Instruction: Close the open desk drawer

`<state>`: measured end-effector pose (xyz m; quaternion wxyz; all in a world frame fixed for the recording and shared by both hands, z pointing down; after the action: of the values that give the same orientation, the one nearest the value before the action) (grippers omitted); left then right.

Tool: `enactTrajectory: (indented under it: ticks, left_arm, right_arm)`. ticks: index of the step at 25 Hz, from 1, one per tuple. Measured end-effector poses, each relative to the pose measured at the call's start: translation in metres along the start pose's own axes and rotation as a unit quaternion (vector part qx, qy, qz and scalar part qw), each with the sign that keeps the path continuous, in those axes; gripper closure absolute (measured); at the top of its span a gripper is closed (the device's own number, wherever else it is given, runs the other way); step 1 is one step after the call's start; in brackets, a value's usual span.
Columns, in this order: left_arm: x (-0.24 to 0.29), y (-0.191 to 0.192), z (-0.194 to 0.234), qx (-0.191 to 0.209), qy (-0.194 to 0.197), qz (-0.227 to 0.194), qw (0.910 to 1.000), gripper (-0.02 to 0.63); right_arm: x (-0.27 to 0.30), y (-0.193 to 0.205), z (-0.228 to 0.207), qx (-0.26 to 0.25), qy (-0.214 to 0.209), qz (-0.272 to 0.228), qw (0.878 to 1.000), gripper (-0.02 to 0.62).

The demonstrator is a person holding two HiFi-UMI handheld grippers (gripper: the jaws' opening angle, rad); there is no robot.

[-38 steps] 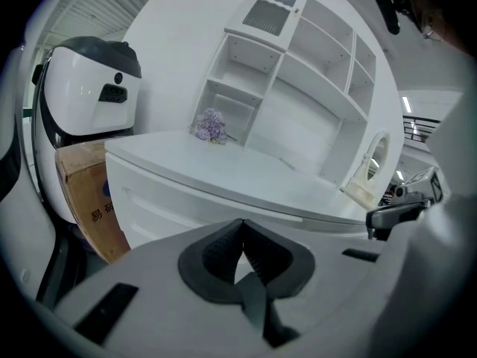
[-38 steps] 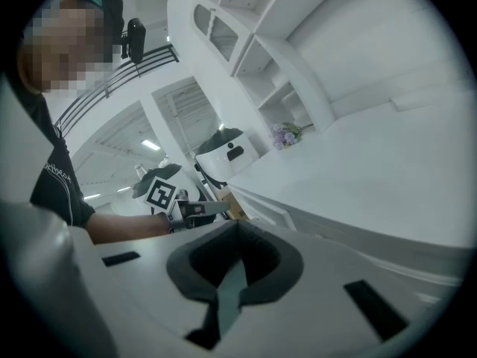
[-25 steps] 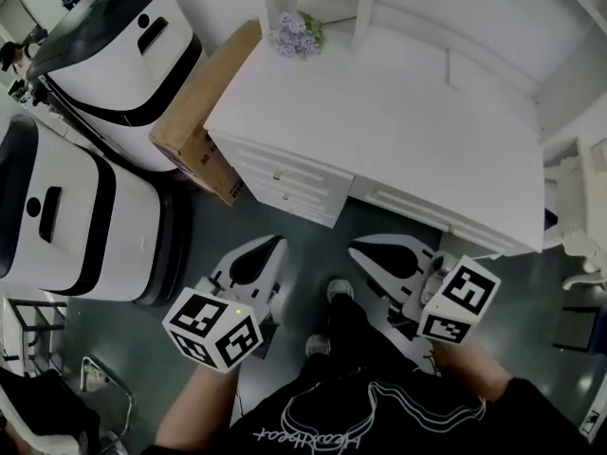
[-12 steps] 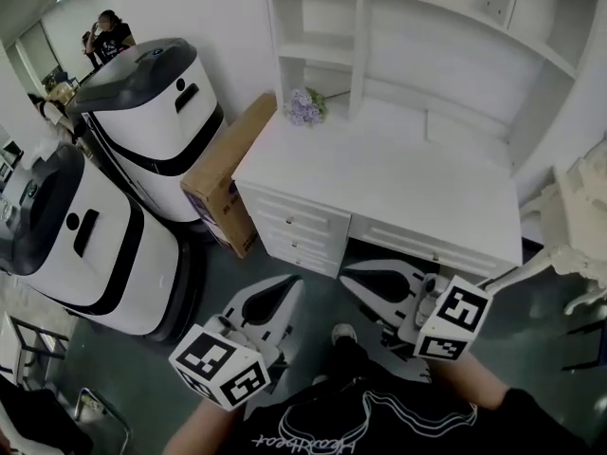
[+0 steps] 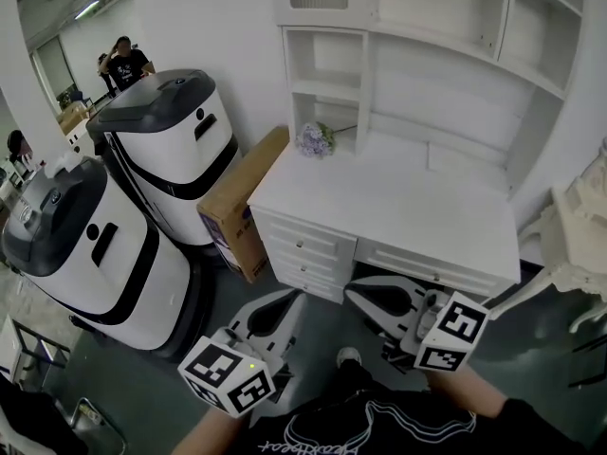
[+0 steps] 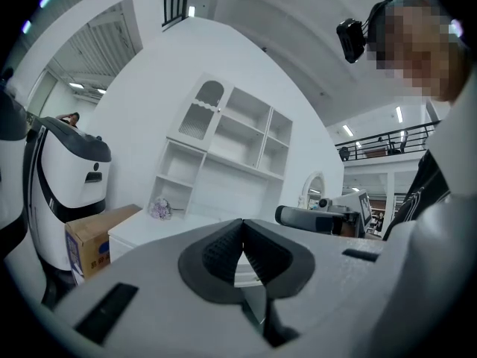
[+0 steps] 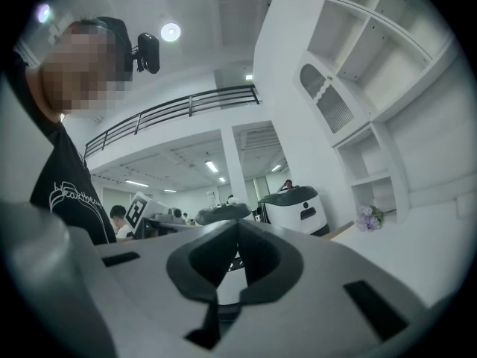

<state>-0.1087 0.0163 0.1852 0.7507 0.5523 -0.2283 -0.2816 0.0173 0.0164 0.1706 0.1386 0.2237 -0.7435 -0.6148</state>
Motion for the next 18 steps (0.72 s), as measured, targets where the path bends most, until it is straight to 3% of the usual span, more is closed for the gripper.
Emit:
enactTrajectory:
  ticks: [18]
  left_arm:
    - [0.000, 0.013, 0.002, -0.010, 0.004, 0.005, 0.9999, 0.603]
  right_arm:
    - [0.004, 0.018, -0.005, 0.020, 0.012, 0.014, 1.000, 0.589]
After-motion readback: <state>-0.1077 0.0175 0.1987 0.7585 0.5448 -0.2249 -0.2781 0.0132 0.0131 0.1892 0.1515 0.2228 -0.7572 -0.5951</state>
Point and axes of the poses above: the fingertips, and each gripper's own axes: x forward along the fingers, z to its left, y out of its underside, the point moved 4 cm from there along -x, backward along the fingers, and after that the axes turned 2 degrees about -z, right-handed, at the moved point
